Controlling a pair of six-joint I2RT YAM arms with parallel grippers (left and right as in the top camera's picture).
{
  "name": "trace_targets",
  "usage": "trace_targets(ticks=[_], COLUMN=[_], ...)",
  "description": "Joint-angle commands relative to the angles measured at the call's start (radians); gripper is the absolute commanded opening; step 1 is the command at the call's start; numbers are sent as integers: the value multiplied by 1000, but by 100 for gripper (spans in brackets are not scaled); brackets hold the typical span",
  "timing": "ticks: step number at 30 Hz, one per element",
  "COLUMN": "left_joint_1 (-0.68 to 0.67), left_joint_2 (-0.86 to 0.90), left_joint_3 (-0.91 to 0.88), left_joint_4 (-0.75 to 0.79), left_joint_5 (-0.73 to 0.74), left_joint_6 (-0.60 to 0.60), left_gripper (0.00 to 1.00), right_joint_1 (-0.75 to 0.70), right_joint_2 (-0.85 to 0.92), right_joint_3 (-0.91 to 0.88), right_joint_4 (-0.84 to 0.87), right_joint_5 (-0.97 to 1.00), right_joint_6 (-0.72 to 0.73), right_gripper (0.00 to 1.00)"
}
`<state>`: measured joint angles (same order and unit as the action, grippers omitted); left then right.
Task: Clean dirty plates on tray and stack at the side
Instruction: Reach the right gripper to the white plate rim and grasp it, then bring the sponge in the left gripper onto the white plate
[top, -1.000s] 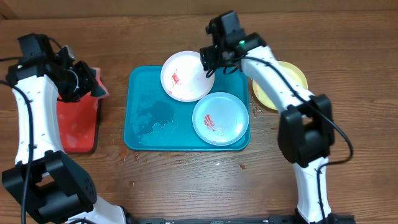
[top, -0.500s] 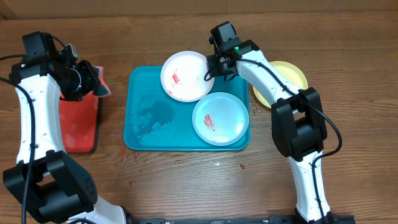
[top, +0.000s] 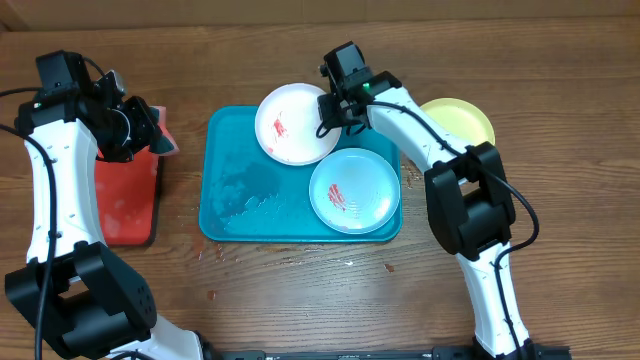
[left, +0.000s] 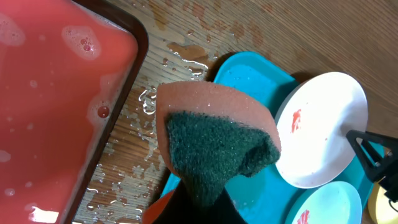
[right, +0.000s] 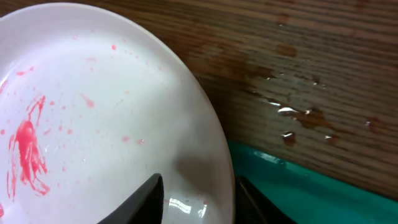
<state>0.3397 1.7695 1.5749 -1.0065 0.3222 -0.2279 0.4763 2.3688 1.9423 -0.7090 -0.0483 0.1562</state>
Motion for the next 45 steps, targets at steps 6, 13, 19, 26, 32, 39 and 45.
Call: trace_targets(ticks=[6,13,19,26,32,39,45], left_joint_1=[-6,-6,-7,-8,-44,-119,-218], left_joint_2=[3,3,3,3,3,9,69], left_joint_3=[-3,-3,-3,-3,-3,-4,-31], left_joint_4=[3,1,-3,-8,-7,-7,2], left_joint_5=[11,11,12,16,32,34,34], left_joint_6=[27,27,27,27,74,75,74], left_gripper=[4,4,4,4,4,4,4], right_joint_1=[31,65,123,169,171,175,179], right_joint_2=[16,16,16,22,63,91,91], right_joint_3=[4,0,0,-6,-6,-6,-6], right_joint_4=[-14,-35,-56,-72,-71,-111,-131], right_joint_5=[-21,-31,-77,-39,-25,-36,-36], right_joint_6=[2,64,86,131,216,216,216], right_gripper=[25,8,8,21,25,8,4])
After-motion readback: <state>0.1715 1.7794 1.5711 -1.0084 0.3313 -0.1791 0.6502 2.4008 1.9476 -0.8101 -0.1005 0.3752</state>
